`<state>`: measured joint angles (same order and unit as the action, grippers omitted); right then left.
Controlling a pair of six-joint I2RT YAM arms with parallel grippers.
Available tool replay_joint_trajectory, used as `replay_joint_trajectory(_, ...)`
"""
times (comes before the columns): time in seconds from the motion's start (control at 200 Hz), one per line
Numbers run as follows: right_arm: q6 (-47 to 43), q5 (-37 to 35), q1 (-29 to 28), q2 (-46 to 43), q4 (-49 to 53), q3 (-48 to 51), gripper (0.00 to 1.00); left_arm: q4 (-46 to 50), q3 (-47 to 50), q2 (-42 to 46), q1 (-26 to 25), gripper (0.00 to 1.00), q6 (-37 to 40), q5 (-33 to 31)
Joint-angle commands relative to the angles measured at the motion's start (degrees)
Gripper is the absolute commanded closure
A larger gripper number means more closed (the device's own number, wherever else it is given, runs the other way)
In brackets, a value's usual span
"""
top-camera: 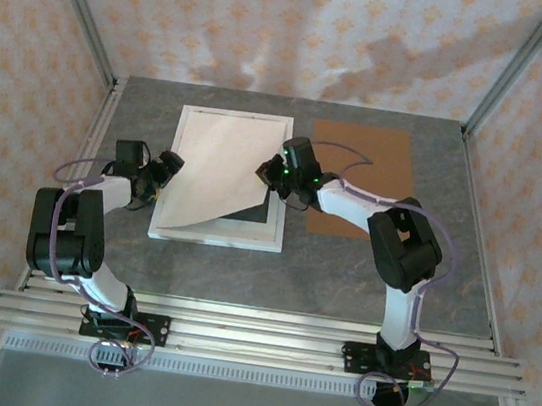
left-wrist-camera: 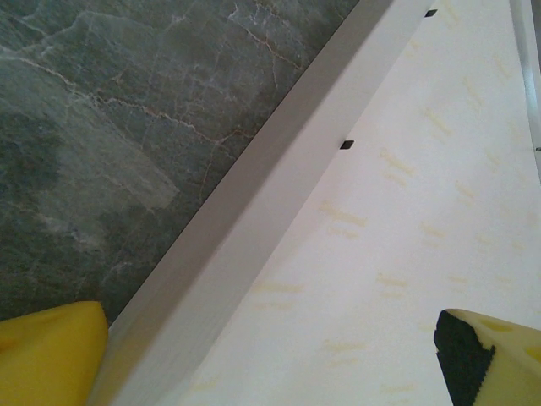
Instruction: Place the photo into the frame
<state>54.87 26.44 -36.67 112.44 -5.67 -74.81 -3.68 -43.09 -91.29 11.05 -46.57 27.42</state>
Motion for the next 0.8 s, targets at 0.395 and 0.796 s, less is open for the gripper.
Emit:
replay_joint_trajectory(0.395, -11.51, -5.84, -2.43, -1.01, -6.81, 1.33, 0.95, -1.06, -0.62, -1.26, 0.63, 0.00, -0.06, 2.02)
replay_joint_trajectory(0.796, -16.95, -8.17, -2.36, -1.51, -2.18, -1.63, 0.94, 1.22, -2.01, -1.20, 0.64, 0.00, 1.48, 1.94)
